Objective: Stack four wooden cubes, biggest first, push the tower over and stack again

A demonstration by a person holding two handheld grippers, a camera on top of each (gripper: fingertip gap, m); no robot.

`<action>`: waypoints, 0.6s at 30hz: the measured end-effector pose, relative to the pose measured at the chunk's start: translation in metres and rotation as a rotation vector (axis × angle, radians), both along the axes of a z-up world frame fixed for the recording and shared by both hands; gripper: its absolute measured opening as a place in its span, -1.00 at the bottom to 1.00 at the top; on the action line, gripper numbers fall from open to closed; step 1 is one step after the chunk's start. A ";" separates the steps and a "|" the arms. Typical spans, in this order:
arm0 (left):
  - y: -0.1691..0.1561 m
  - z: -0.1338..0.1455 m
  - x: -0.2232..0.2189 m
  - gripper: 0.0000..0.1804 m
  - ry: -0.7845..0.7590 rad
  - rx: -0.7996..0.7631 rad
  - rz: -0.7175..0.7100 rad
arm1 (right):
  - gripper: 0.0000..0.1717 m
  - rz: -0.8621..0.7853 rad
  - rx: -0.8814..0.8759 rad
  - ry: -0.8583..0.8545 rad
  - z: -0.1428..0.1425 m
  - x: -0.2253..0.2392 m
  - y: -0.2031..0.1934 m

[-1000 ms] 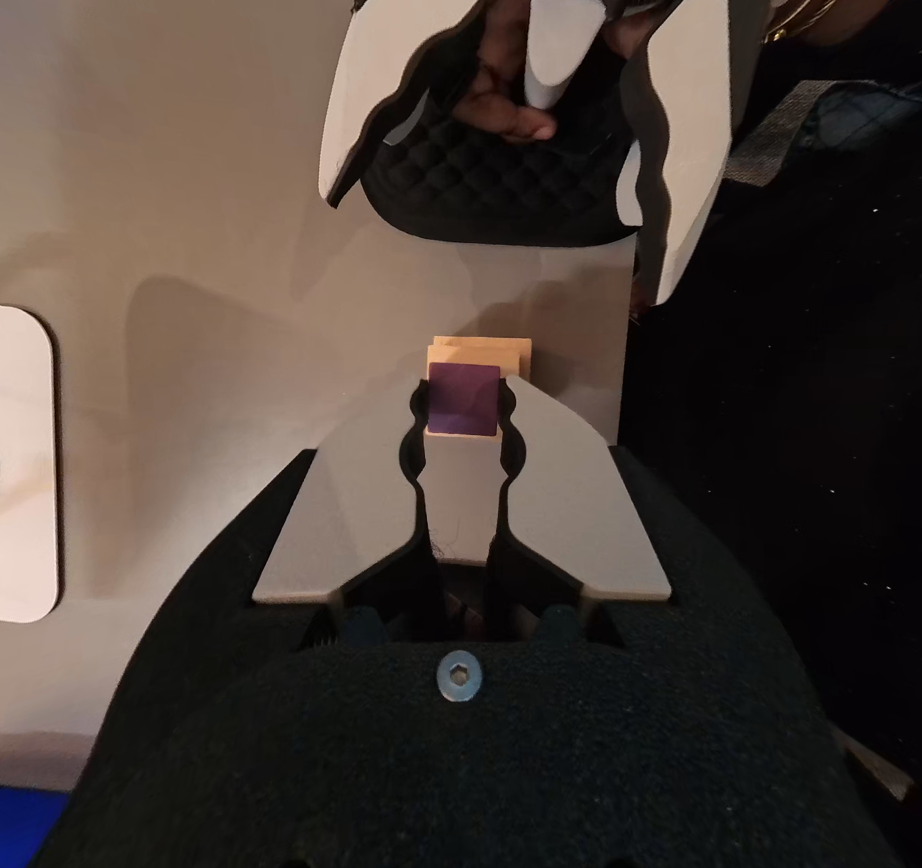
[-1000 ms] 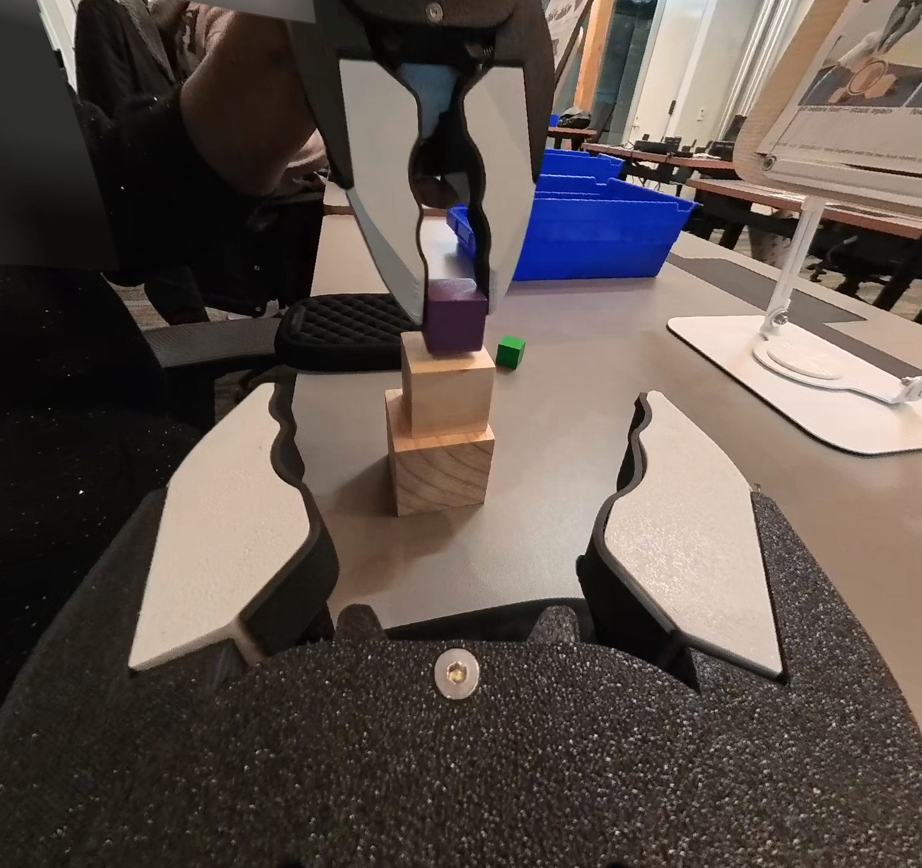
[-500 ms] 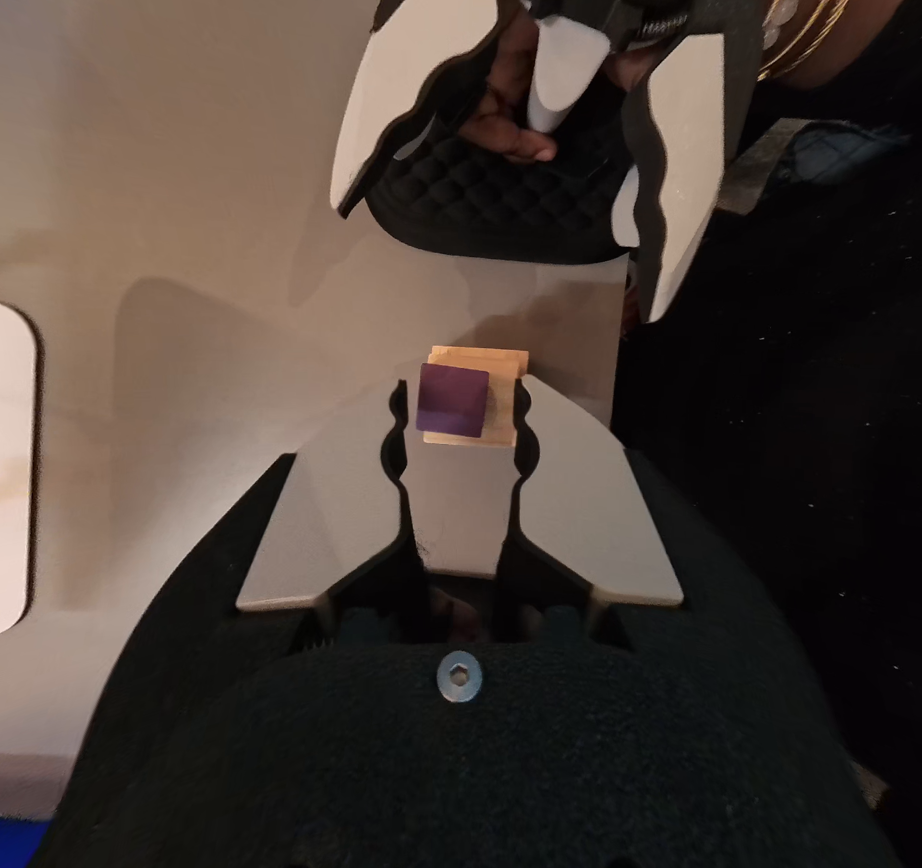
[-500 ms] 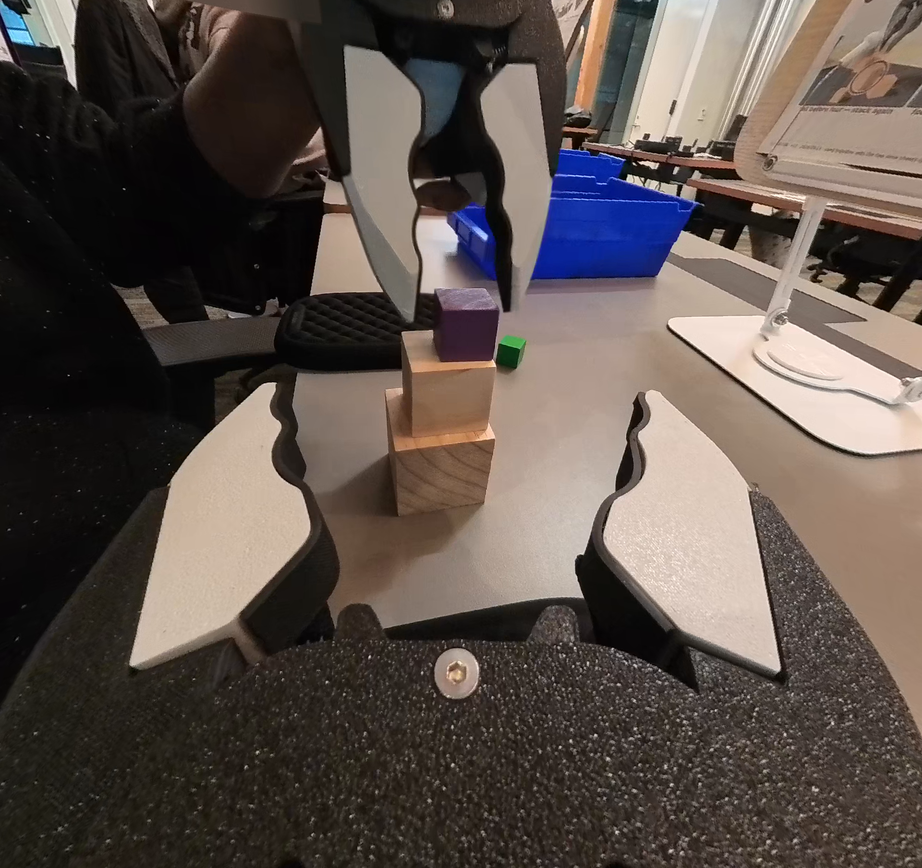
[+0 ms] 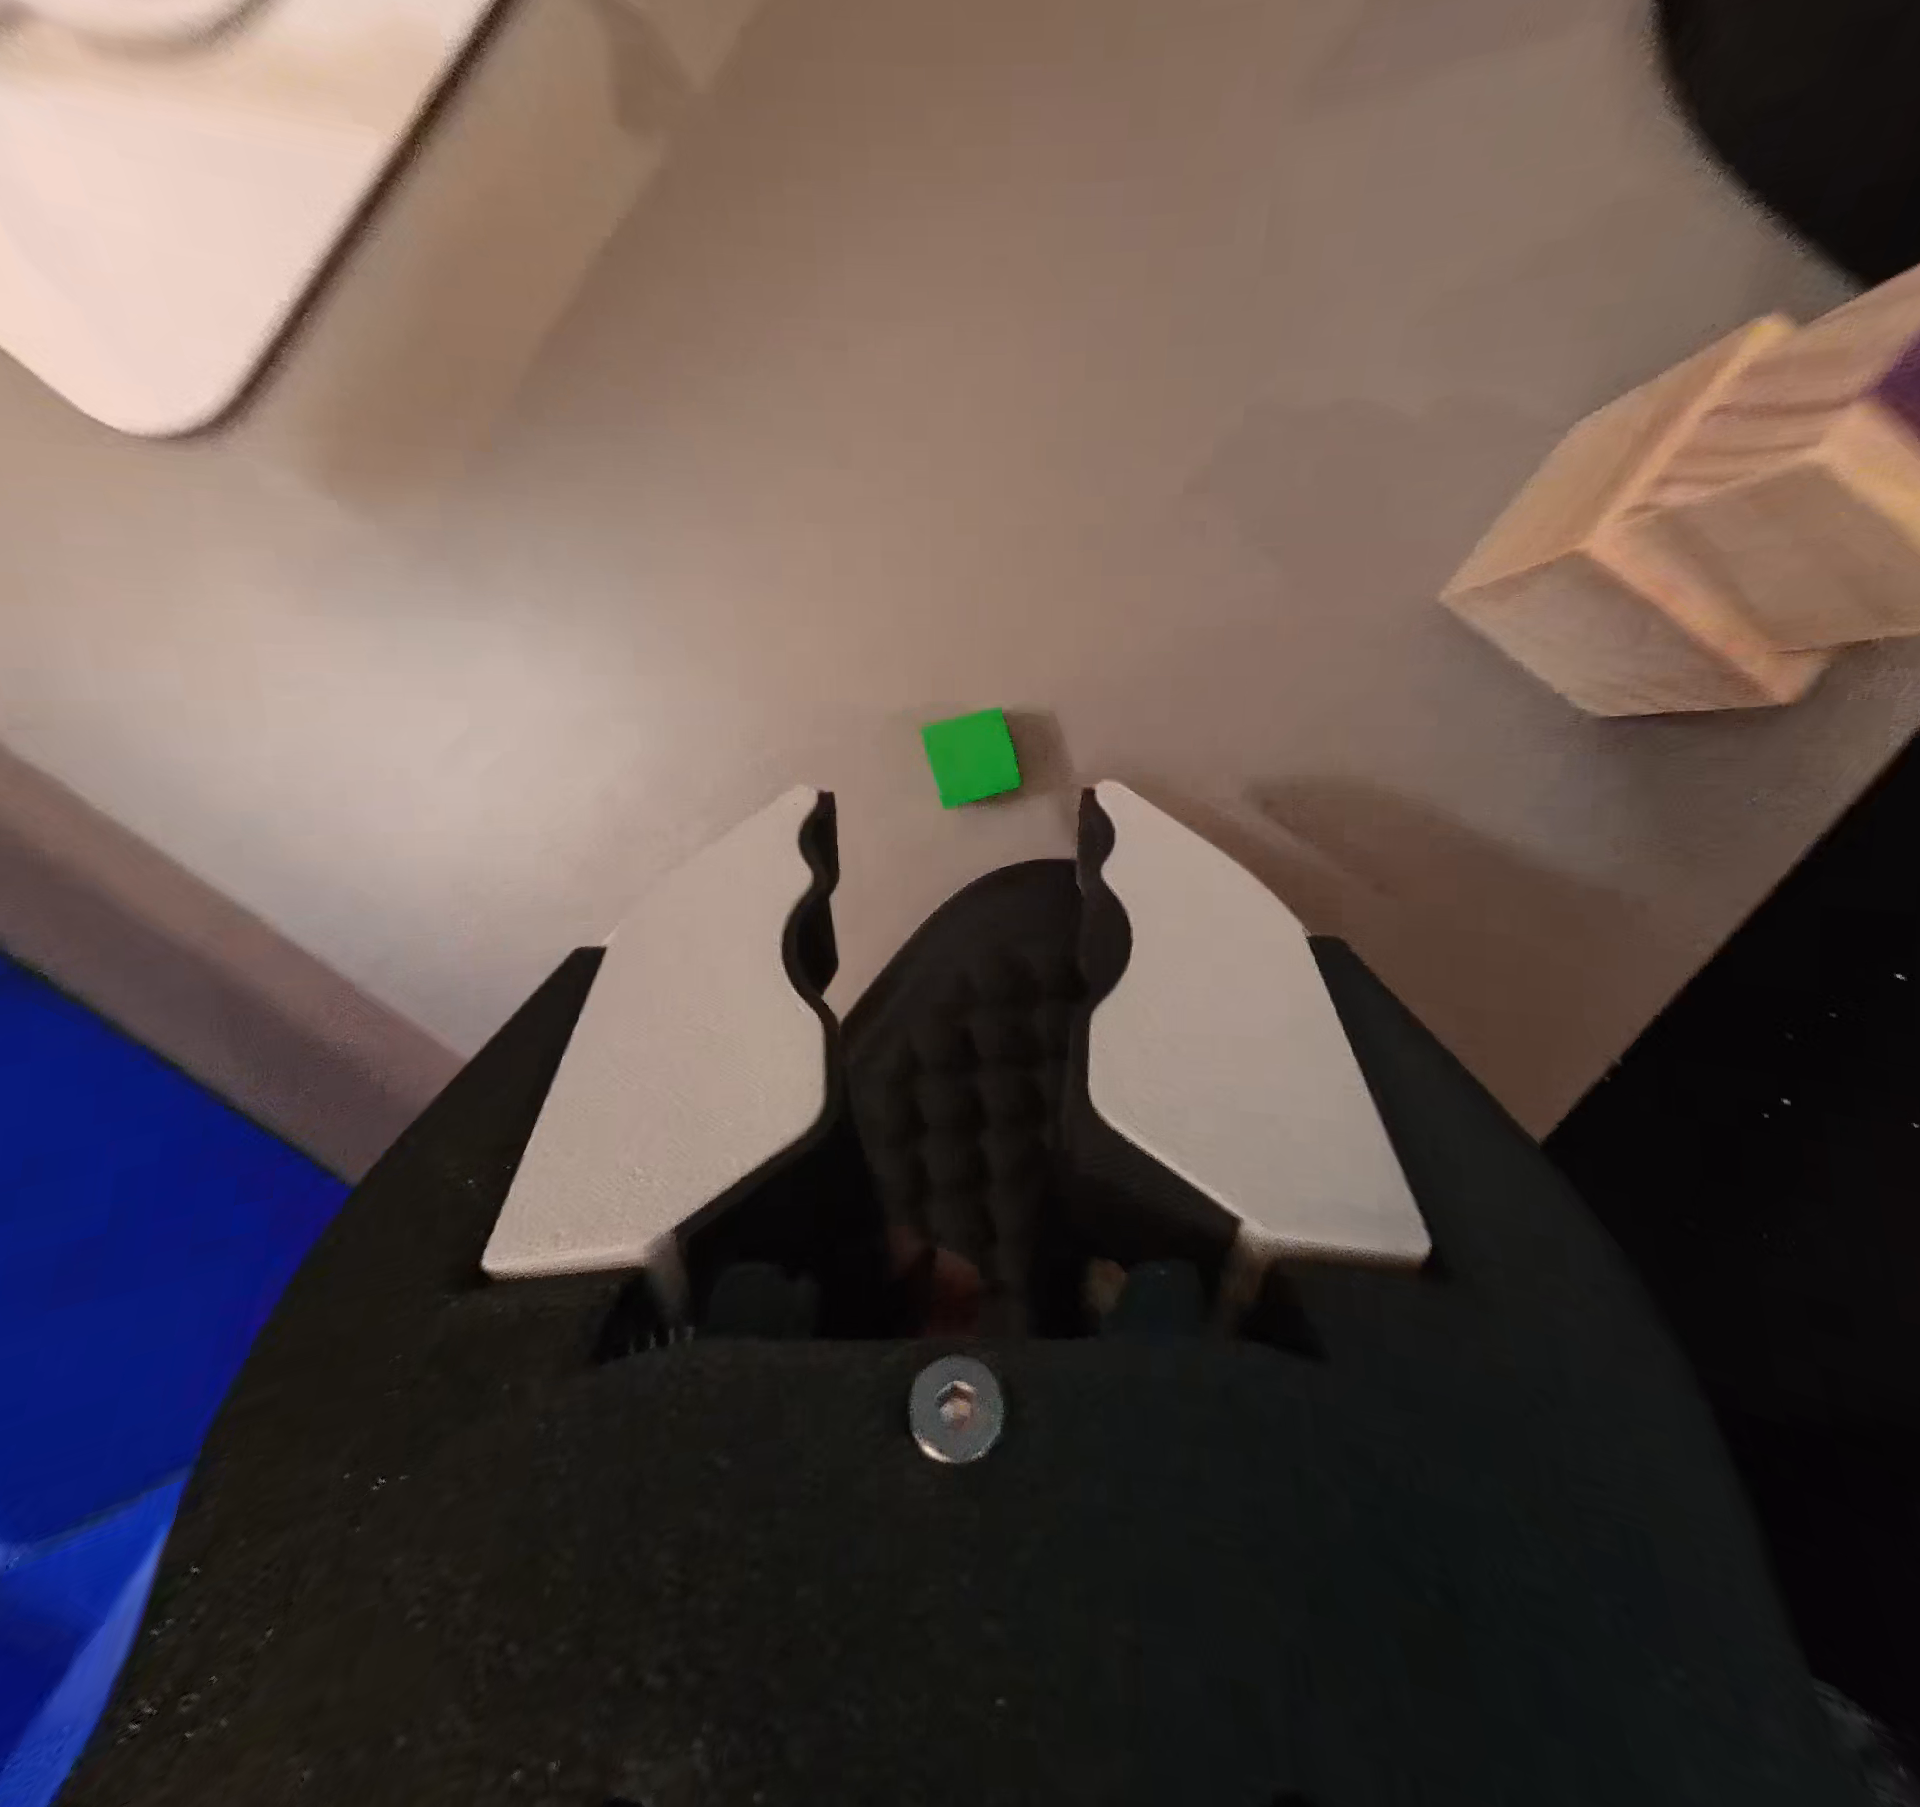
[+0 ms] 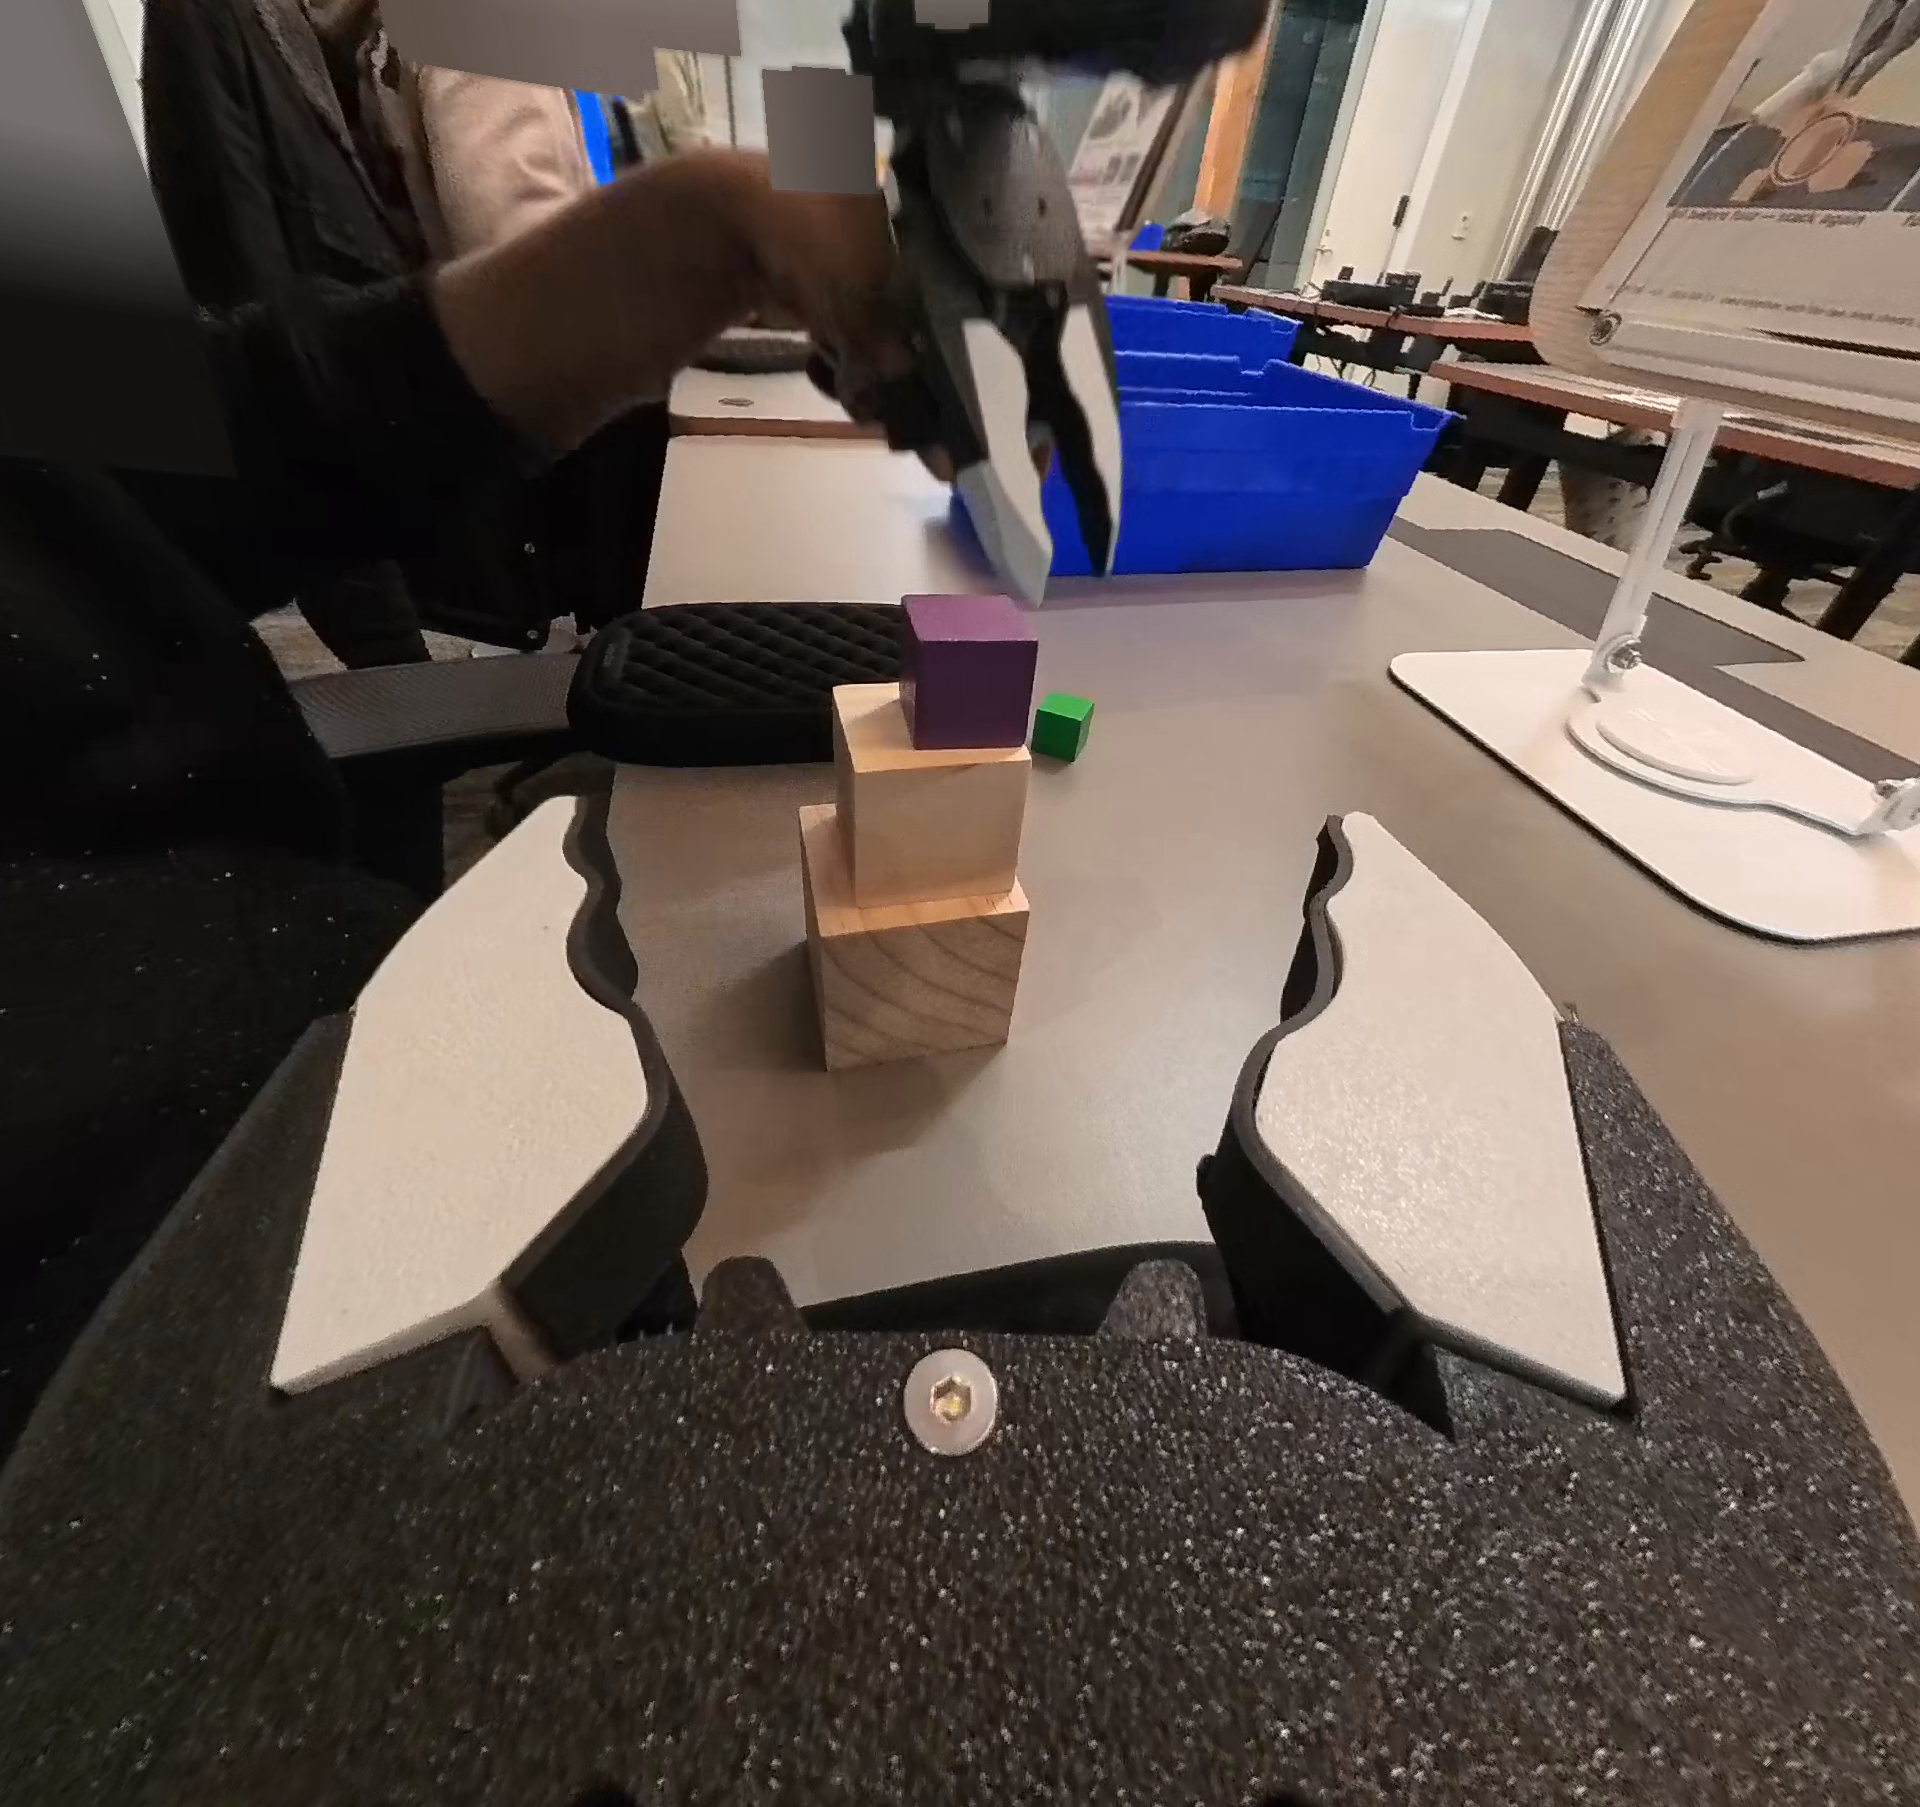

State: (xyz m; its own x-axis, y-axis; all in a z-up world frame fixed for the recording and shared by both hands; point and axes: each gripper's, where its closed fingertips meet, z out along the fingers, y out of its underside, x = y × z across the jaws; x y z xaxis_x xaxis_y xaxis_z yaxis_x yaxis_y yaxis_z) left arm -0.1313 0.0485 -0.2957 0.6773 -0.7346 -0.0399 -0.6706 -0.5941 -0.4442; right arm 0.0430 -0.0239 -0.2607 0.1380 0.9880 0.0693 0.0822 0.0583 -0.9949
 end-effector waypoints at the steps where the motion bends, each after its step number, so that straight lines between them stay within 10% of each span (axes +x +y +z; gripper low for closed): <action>1: 0.000 -0.011 0.000 -0.51 -0.014 -0.019 0.008 | 0.43 -0.001 0.001 -0.001 0.000 0.000 0.000; 12: 0.007 -0.055 0.003 -0.67 -0.014 -0.057 0.047 | 0.43 -0.002 -0.007 0.011 0.001 0.001 0.001; 18: 0.010 -0.031 0.010 -0.77 -0.066 -0.030 -0.006 | 0.43 -0.002 -0.011 0.011 0.001 0.001 0.001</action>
